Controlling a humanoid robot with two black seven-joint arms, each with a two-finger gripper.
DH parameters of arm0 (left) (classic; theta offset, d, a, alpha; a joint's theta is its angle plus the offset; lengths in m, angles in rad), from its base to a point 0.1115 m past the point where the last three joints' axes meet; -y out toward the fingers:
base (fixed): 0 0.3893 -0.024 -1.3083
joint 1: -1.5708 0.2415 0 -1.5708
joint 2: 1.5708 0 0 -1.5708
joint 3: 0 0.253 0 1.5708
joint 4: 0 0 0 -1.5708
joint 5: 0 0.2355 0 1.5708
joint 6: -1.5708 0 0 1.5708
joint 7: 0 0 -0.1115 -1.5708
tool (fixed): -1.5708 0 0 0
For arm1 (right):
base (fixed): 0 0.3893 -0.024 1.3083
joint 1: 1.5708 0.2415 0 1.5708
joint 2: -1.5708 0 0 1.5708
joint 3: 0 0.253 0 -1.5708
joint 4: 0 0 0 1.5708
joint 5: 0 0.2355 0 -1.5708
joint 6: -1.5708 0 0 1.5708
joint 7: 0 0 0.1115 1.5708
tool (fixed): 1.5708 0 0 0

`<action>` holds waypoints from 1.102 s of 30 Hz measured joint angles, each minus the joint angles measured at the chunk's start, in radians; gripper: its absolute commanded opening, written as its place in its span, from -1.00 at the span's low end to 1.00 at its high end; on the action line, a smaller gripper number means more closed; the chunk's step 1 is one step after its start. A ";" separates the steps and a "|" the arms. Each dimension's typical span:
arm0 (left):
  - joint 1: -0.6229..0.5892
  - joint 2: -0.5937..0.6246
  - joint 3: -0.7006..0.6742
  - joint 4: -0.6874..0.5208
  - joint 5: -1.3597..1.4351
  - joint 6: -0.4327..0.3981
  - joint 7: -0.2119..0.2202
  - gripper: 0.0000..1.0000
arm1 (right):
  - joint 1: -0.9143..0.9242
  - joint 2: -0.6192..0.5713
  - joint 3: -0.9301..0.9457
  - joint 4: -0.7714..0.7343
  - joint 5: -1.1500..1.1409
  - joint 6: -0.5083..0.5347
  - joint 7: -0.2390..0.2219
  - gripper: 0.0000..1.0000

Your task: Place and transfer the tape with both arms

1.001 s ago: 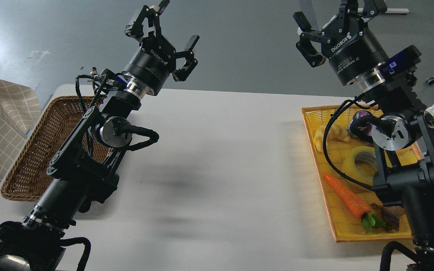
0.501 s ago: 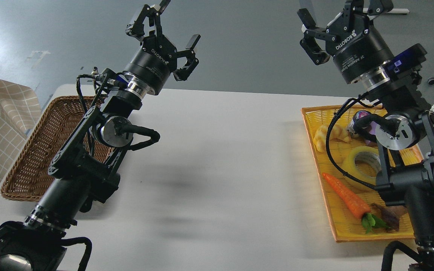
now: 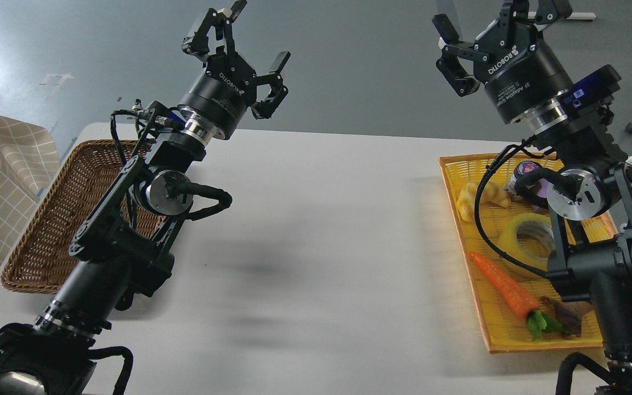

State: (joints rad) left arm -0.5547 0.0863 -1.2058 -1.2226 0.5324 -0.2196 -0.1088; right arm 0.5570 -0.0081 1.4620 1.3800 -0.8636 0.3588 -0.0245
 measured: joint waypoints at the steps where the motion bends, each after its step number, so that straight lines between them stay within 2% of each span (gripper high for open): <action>1: 0.000 0.000 0.000 0.000 0.000 0.000 0.000 0.96 | 0.000 0.000 0.000 0.000 0.000 0.003 0.000 1.00; 26: 0.013 0.021 -0.004 0.015 -0.002 -0.014 -0.004 0.96 | -0.022 -0.011 0.000 0.034 0.000 0.009 0.006 1.00; 33: 0.017 0.061 -0.006 0.015 -0.003 -0.031 -0.007 0.96 | -0.048 -0.020 0.021 0.044 0.000 0.057 0.012 1.00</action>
State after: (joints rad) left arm -0.5374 0.1470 -1.2119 -1.2072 0.5293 -0.2503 -0.1155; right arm 0.5091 -0.0284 1.4826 1.4237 -0.8636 0.4163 -0.0127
